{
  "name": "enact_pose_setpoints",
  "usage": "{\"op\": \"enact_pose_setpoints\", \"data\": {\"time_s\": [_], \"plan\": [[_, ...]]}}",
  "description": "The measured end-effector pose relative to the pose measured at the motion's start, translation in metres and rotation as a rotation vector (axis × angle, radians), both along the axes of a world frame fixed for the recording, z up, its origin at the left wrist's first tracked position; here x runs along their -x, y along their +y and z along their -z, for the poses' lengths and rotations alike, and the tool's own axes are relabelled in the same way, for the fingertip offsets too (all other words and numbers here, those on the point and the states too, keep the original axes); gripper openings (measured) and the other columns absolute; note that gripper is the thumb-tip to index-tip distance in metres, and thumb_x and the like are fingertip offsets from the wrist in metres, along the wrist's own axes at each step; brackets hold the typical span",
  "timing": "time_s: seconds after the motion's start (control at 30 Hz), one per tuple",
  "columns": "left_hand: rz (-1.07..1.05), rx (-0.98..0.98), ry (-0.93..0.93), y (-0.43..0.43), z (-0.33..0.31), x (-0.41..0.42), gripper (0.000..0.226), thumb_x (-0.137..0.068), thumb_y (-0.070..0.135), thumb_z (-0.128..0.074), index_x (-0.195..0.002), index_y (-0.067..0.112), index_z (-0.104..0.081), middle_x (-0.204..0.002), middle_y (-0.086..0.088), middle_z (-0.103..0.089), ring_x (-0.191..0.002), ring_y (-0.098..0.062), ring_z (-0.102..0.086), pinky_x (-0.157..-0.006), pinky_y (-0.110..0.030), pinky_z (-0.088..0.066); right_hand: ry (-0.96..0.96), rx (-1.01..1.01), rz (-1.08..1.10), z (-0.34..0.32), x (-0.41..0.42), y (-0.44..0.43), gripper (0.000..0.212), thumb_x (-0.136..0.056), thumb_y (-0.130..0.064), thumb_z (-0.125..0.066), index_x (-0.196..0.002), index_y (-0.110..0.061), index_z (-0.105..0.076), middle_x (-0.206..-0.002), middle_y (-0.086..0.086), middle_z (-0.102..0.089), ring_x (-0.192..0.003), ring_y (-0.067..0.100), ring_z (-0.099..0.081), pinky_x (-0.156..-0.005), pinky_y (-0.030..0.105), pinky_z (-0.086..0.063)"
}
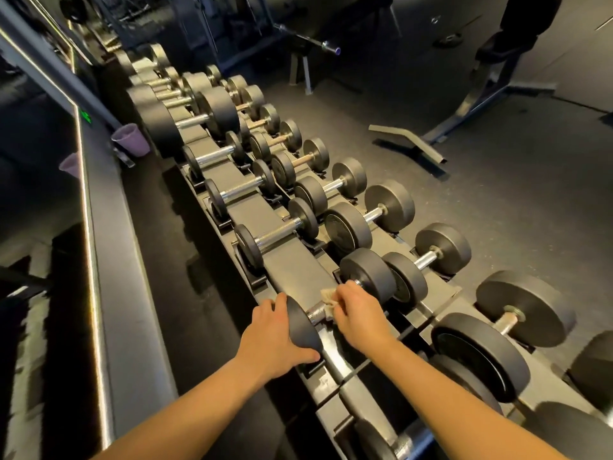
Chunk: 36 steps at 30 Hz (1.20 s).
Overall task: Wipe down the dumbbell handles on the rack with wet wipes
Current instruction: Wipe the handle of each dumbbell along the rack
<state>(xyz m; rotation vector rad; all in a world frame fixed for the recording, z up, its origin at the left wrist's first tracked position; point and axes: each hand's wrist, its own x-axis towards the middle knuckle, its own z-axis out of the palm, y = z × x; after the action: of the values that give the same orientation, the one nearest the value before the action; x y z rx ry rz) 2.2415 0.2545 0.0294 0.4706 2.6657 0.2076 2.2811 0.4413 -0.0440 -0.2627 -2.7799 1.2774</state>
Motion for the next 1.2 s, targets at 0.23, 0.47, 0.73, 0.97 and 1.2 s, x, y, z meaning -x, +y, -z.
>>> {"op": "enact_pose_setpoints", "data": {"time_s": [0.23, 0.47, 0.73, 0.97, 1.2], "plan": [[0.009, 0.026, 0.006, 0.003, -0.003, -0.001, 0.128, -0.06, 0.069, -0.083, -0.157, 0.021, -0.015, -0.15, -0.002, -0.034, -0.136, -0.023, -0.036, -0.105, -0.038, -0.047, -0.205, 0.498, 0.207, 0.0, -0.012, -0.043, 0.019, -0.089, -0.013, -0.073, -0.071, -0.011, -0.073, -0.066, 0.003, -0.067, -0.063, 0.011, -0.061, -0.067, 0.029, -0.054], [0.042, 0.054, -0.007, 0.002, -0.006, 0.001, 0.129, -0.06, 0.074, -0.081, -0.157, 0.02, -0.015, -0.149, -0.003, -0.033, -0.136, -0.024, -0.036, -0.104, -0.038, -0.048, -0.367, 0.706, 0.619, 0.003, -0.002, -0.029, 0.018, -0.082, -0.004, -0.068, -0.065, -0.011, -0.067, -0.065, 0.005, -0.072, -0.066, 0.025, -0.073, -0.069, 0.046, -0.063], [0.074, 0.045, 0.015, -0.002, -0.004, 0.007, 0.127, -0.06, 0.077, -0.078, -0.156, 0.02, -0.018, -0.148, -0.004, -0.036, -0.134, -0.024, -0.039, -0.104, -0.038, -0.049, -0.518, 1.178, 0.561, -0.006, -0.005, -0.051, 0.023, -0.084, -0.025, -0.079, -0.098, -0.007, -0.075, -0.084, 0.005, -0.076, -0.081, 0.022, -0.071, -0.07, 0.033, -0.056], [0.15, 0.056, 0.048, -0.007, 0.0, 0.014, 0.127, -0.06, 0.084, -0.073, -0.155, 0.018, -0.02, -0.145, -0.005, -0.038, -0.131, -0.023, -0.042, -0.103, -0.035, -0.049, -0.324, 0.919, 0.767, 0.006, 0.0, -0.053, 0.007, -0.085, -0.008, -0.076, -0.084, -0.001, -0.075, -0.083, 0.015, -0.076, -0.075, 0.024, -0.071, -0.075, 0.041, -0.062], [0.331, 0.033, 0.042, -0.021, -0.002, 0.036, 0.118, -0.057, 0.097, -0.056, -0.144, 0.02, -0.032, -0.134, 0.0, -0.045, -0.12, -0.018, -0.048, -0.096, -0.034, -0.05, -0.286, -0.015, 0.39, -0.018, 0.026, -0.032, 0.013, -0.098, -0.021, -0.06, -0.105, -0.025, -0.07, -0.089, -0.009, -0.063, -0.083, 0.012, -0.062, -0.076, 0.026, -0.052]]}}
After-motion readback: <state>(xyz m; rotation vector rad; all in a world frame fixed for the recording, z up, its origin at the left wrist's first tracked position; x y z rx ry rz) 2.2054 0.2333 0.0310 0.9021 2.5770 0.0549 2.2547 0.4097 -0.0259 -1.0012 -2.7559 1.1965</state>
